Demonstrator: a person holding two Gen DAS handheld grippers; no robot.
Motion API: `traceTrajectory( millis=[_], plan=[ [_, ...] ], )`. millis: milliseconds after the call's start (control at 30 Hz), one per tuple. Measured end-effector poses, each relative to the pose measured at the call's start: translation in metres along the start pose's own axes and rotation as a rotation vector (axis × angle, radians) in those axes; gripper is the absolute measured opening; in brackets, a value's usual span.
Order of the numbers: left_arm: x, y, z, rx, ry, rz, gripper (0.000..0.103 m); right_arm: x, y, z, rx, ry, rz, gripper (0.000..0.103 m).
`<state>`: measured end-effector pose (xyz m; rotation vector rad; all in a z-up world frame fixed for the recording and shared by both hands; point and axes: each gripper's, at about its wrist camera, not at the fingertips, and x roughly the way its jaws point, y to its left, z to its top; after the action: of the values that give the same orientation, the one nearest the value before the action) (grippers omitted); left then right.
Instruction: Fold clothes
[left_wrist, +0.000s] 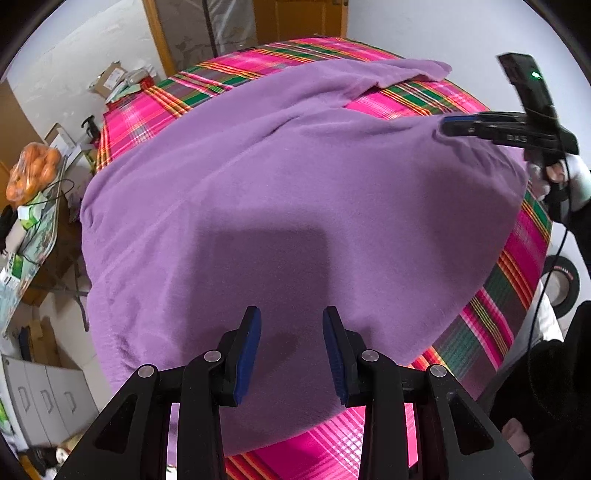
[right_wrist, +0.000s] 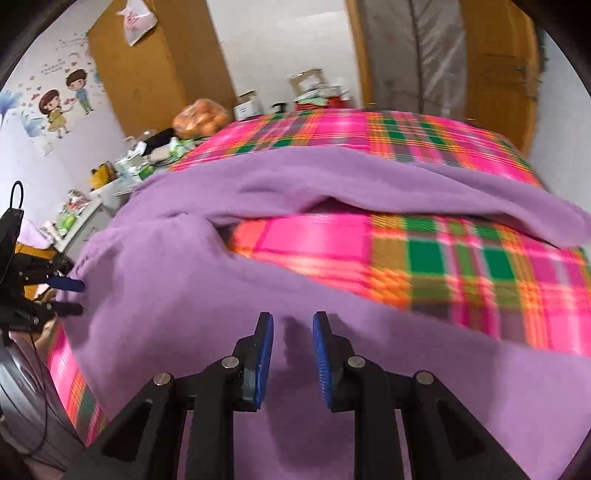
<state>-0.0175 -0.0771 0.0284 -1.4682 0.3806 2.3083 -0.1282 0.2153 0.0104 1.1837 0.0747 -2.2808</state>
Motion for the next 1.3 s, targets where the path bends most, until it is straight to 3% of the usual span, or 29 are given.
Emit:
traceTrajectory(
  millis=[67, 167, 233, 333, 433, 567, 633, 767, 933, 1067, 1167, 1200, 1233, 1267, 1300],
  plan=[
    [0.000, 0.003, 0.001, -0.007, -0.005, 0.001, 0.036, 0.016, 0.002, 0.009, -0.002, 0.019, 0.003, 0.023],
    [-0.002, 0.006, 0.000, -0.016, -0.011, 0.001, 0.036, 0.029, -0.003, 0.022, 0.015, 0.023, -0.052, 0.014],
    [-0.001, 0.008, 0.000, -0.020, -0.011, 0.004, 0.036, 0.027, -0.004, 0.030, 0.028, 0.004, -0.088, 0.015],
    [-0.002, 0.010, 0.001, -0.024, -0.017, 0.002, 0.036, 0.019, 0.008, 0.033, -0.001, -0.025, -0.030, 0.017],
    [-0.002, 0.011, 0.004, -0.025, -0.025, -0.003, 0.036, 0.027, 0.024, 0.031, -0.051, 0.010, 0.031, 0.017],
    [-0.005, 0.014, 0.008, -0.048, -0.045, -0.001, 0.036, 0.044, 0.018, 0.039, -0.046, 0.050, -0.021, 0.013],
    [-0.010, 0.019, 0.008, -0.074, -0.070, -0.002, 0.036, 0.038, 0.007, 0.054, -0.020, 0.006, -0.038, 0.016],
    [-0.017, 0.037, 0.016, -0.150, -0.126, -0.010, 0.036, 0.024, -0.007, 0.089, -0.041, -0.078, -0.077, 0.043],
    [-0.016, 0.048, 0.024, -0.193, -0.145, -0.021, 0.037, 0.043, 0.002, 0.110, -0.197, -0.003, -0.090, 0.044],
    [-0.012, 0.047, 0.030, -0.178, -0.139, -0.032, 0.037, 0.058, 0.016, 0.101, -0.375, 0.029, -0.172, 0.044],
    [-0.010, 0.045, 0.032, -0.160, -0.135, -0.036, 0.037, 0.066, 0.011, 0.099, -0.419, 0.039, -0.223, 0.044],
    [-0.009, 0.044, 0.033, -0.155, -0.133, -0.036, 0.037, 0.070, 0.009, 0.099, -0.426, 0.048, -0.233, 0.041],
    [-0.009, 0.043, 0.033, -0.153, -0.132, -0.035, 0.037, 0.075, 0.007, 0.100, -0.431, 0.062, -0.239, 0.031],
    [-0.009, 0.042, 0.032, -0.151, -0.130, -0.035, 0.037, 0.077, 0.007, 0.099, -0.433, 0.071, -0.238, 0.004],
    [-0.009, 0.042, 0.032, -0.151, -0.129, -0.033, 0.037, 0.078, 0.007, 0.097, -0.432, 0.077, -0.234, 0.005]
  ],
)
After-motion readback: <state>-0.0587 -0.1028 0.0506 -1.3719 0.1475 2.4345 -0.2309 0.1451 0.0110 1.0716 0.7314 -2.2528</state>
